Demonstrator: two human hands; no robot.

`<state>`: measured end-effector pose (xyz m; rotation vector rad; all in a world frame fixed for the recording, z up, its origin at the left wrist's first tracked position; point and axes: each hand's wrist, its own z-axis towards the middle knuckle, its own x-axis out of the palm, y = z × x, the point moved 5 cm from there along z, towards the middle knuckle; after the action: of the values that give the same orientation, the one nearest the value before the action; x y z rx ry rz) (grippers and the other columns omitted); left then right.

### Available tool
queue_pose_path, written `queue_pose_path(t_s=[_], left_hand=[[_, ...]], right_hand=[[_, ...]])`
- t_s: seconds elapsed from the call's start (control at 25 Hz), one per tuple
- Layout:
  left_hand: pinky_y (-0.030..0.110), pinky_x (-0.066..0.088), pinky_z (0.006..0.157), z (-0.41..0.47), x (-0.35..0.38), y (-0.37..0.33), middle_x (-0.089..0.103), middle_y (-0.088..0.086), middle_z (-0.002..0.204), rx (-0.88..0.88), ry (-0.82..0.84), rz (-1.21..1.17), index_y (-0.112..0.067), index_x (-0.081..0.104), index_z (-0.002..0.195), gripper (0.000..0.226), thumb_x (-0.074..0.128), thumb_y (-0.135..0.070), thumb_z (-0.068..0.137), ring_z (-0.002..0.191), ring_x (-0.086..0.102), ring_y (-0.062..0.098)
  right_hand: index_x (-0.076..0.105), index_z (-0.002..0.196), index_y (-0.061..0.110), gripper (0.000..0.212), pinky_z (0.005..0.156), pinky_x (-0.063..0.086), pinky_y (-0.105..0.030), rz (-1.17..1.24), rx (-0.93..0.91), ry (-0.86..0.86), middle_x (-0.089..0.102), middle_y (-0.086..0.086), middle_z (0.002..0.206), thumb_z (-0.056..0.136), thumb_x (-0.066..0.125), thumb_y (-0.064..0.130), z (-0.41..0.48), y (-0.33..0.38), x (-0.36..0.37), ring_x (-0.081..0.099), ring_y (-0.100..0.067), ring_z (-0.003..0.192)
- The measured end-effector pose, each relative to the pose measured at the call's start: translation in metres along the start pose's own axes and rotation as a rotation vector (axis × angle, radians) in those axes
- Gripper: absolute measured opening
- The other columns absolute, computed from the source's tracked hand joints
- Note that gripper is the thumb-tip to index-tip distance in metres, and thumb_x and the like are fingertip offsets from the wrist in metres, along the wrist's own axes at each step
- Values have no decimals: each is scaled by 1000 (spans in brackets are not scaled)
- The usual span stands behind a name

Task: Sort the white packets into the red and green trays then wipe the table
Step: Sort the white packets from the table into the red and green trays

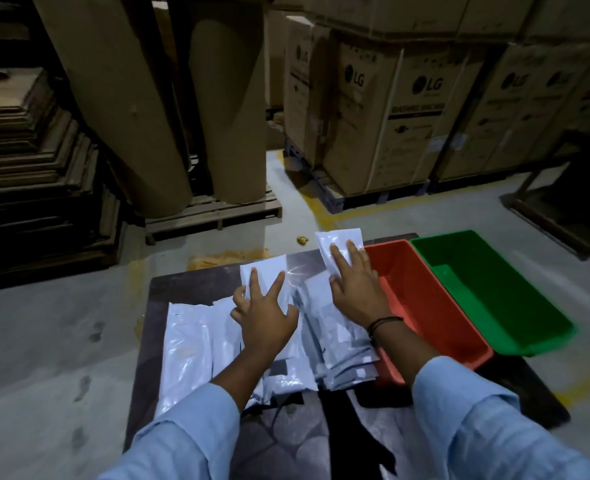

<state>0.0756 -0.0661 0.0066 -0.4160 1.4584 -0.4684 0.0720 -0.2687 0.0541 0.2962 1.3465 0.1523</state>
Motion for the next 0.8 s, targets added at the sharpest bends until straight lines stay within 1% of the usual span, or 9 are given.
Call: queue_pose_path(t_s=[0.16,0.24,0.36,0.44,0.56,0.68,0.76,0.8], left_hand=[[51,27,109,-7,20,-44,8,-3,169,56,2,25,-52,38,148,66,58,-43,86,143,16,32],[51,26,110,-12,32,-64,8,-3,169,36,7,27,-52,38,148,67,58,-42,85,144,15,31],[51,26,110,-20,54,-94,8,-5,169,0,15,4,-54,38,147,68,60,-42,84,144,14,30],[52,26,110,-24,67,-113,9,-5,169,4,11,14,-54,39,147,66,58,-46,84,145,14,30],[55,26,111,-29,78,-132,10,-5,169,-57,-39,11,-53,43,145,62,54,-57,84,146,15,30],[55,27,111,-35,82,-140,13,-4,169,-125,-87,8,-53,46,143,59,61,-54,86,145,16,30],[56,27,110,-39,85,-147,13,-4,169,-182,-124,14,-52,47,143,59,59,-55,85,145,17,31],[57,27,111,-42,83,-146,13,-4,168,-176,-125,15,-52,47,143,61,57,-56,83,145,18,31]], right_hand=[[14,155,34,70,107,30,-62,-34,67,-7,10,-6,164,94,47,30,-13,-80,-21,7,-34,150],[13,155,35,71,108,29,-62,-55,82,40,9,-5,164,93,48,31,-21,-120,-20,6,-33,151],[13,155,35,71,111,28,-60,-96,60,125,8,-5,165,92,46,34,-33,-165,-10,7,-35,150],[12,156,34,72,112,27,-58,-133,17,189,6,-5,165,92,45,34,-35,-184,1,6,-36,150],[10,156,33,71,113,24,-56,-124,-27,298,3,-6,165,93,43,35,-29,-199,19,5,-36,150],[13,156,32,68,114,21,-55,-82,1,372,5,-7,165,95,42,36,-18,-204,38,5,-37,150],[14,155,30,66,115,18,-56,-62,-3,437,5,-9,165,95,41,36,-10,-211,52,4,-39,149],[14,155,29,65,116,15,-56,-65,-1,438,4,-11,164,96,40,36,-9,-210,58,3,-39,149]])
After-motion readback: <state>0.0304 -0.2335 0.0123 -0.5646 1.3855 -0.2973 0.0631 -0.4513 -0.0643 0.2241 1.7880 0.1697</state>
